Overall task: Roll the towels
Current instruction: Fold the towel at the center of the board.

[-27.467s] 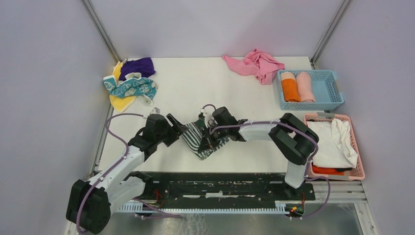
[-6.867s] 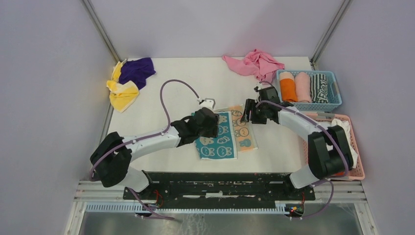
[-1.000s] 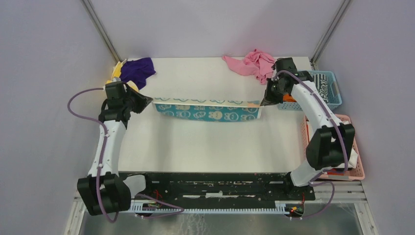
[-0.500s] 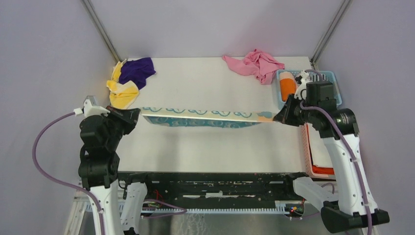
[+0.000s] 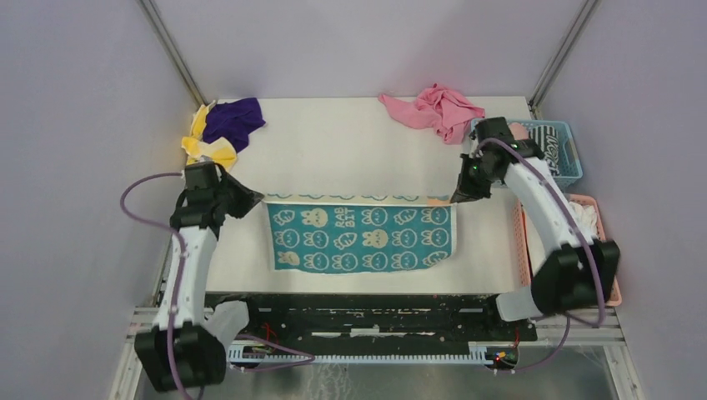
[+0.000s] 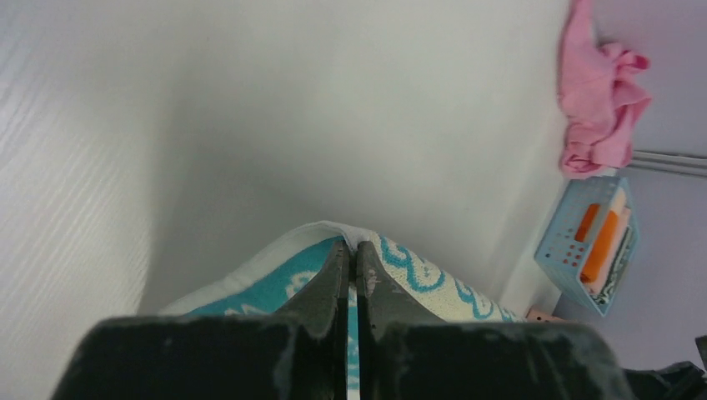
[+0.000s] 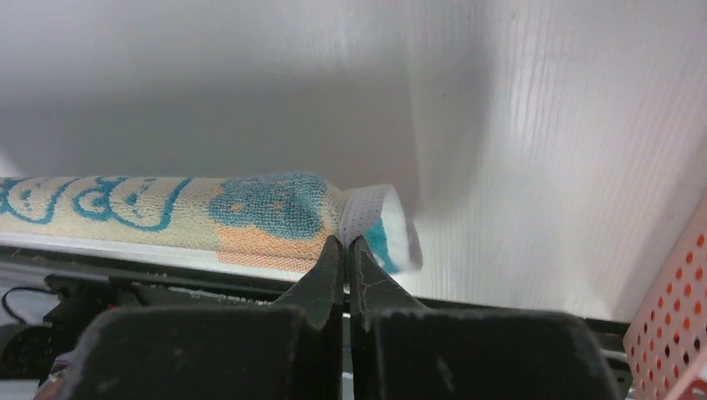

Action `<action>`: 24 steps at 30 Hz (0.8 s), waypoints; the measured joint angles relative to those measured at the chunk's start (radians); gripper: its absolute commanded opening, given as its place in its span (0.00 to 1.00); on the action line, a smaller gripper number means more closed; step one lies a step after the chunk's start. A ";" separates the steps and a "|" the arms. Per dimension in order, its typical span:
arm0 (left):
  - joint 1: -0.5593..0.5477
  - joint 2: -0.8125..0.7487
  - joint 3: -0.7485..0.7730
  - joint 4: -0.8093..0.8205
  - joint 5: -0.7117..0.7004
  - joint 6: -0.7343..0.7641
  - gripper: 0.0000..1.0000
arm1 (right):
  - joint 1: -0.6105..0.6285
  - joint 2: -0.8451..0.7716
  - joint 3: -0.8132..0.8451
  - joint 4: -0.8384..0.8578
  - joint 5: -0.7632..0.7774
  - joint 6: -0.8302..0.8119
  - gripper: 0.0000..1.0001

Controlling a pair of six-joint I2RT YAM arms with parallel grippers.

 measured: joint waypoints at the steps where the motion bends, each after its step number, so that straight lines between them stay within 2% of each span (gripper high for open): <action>1: 0.000 0.083 -0.014 0.042 0.005 0.000 0.03 | -0.001 0.076 0.008 0.025 0.005 0.002 0.00; 5: 0.000 0.378 -0.025 0.168 0.013 -0.009 0.03 | -0.001 0.434 0.117 0.109 0.037 0.003 0.00; 8: -0.012 0.591 0.035 0.219 0.014 -0.011 0.03 | -0.002 0.642 0.252 0.150 0.060 -0.006 0.00; 13: -0.037 0.858 0.224 0.288 0.018 -0.011 0.03 | -0.002 0.811 0.451 0.169 0.098 -0.040 0.00; 19: -0.040 0.904 0.277 0.318 0.035 -0.011 0.03 | -0.006 0.851 0.523 0.154 0.112 -0.068 0.00; 24: -0.040 0.800 0.175 0.326 0.041 -0.011 0.03 | -0.005 0.791 0.404 0.150 0.113 -0.065 0.00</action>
